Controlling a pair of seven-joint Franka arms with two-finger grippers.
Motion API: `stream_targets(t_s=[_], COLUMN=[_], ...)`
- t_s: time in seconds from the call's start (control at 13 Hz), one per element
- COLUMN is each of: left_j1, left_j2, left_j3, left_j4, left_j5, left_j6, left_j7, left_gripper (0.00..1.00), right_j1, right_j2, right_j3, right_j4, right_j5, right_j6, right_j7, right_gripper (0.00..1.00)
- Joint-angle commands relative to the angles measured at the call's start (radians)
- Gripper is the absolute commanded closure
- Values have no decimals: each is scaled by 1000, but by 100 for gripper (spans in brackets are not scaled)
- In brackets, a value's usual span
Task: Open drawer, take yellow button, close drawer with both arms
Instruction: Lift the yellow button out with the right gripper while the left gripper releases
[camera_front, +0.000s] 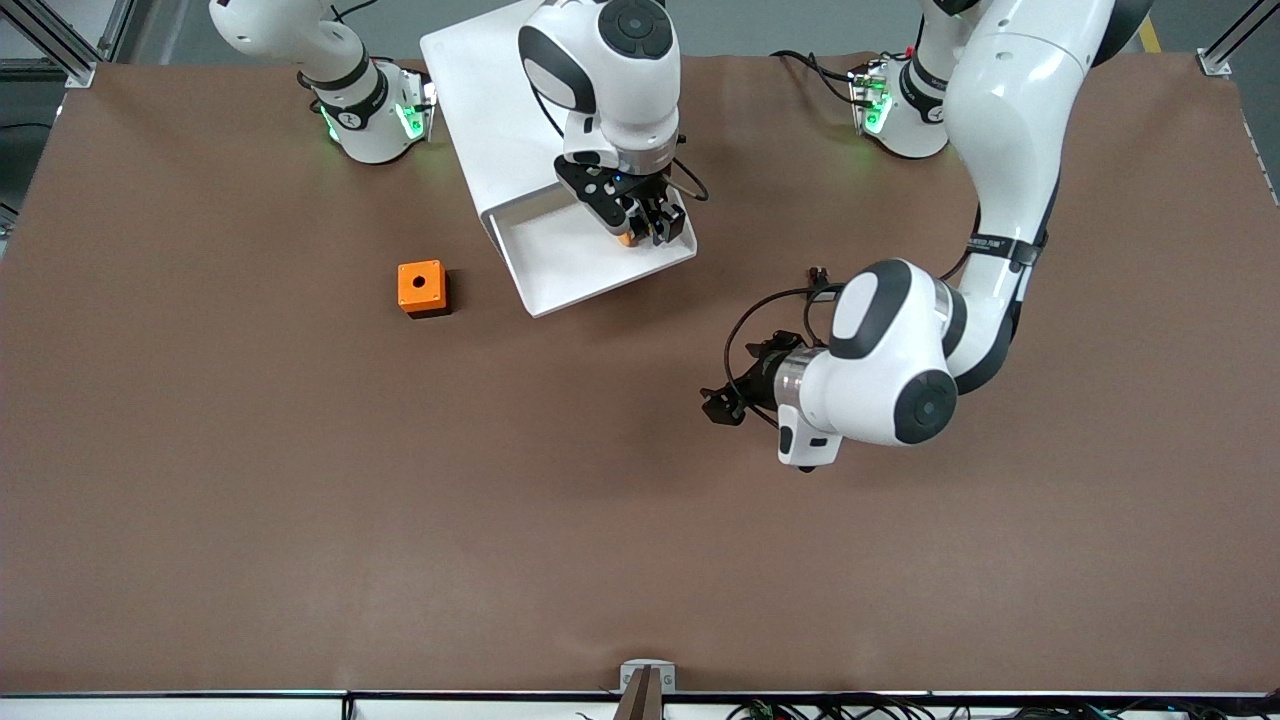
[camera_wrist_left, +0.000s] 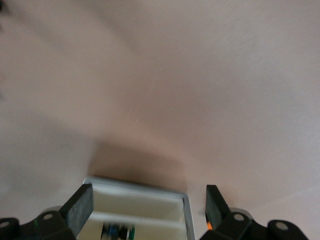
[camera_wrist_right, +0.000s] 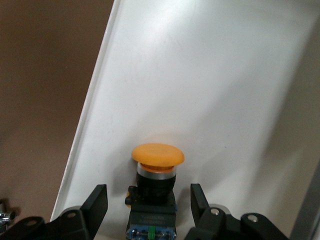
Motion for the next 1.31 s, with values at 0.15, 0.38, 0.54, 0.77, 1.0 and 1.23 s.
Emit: stream_targets(t_s=[0.15,0.38,0.54,0.77,1.0,1.23], left_j1=[-46,-81,-101,-118,-137,-172], left_j2=[-91,-133,-133,-133,-133,-136], left_j3=[-2,-2,-2,-4,-4,-4], left_j4=[-97,-168,-171,-173,-174,-176], left_j5=[123,212,269,329,335,347], left_j6=[114,186,188,188,188,186], left_j7=[18,-4,-8,-24,-52,-64], left_gripper=[1,1,0,0,0,0], right_j1=[14,0,-21,-99,-213,-380], right_j2=[7,6,4,-8,-16,-43], right_j3=[-8,-9,-12,-12,-14,-15], right_j4=[6,19,51,90,125,125], right_j5=[-4,-4,-1,8,11,19], right_j6=[-3,-3,-6,-64,-147,-217], right_j7=[21,0,-38,-203,-455,-775], right_gripper=[99,100,100,100,100,100])
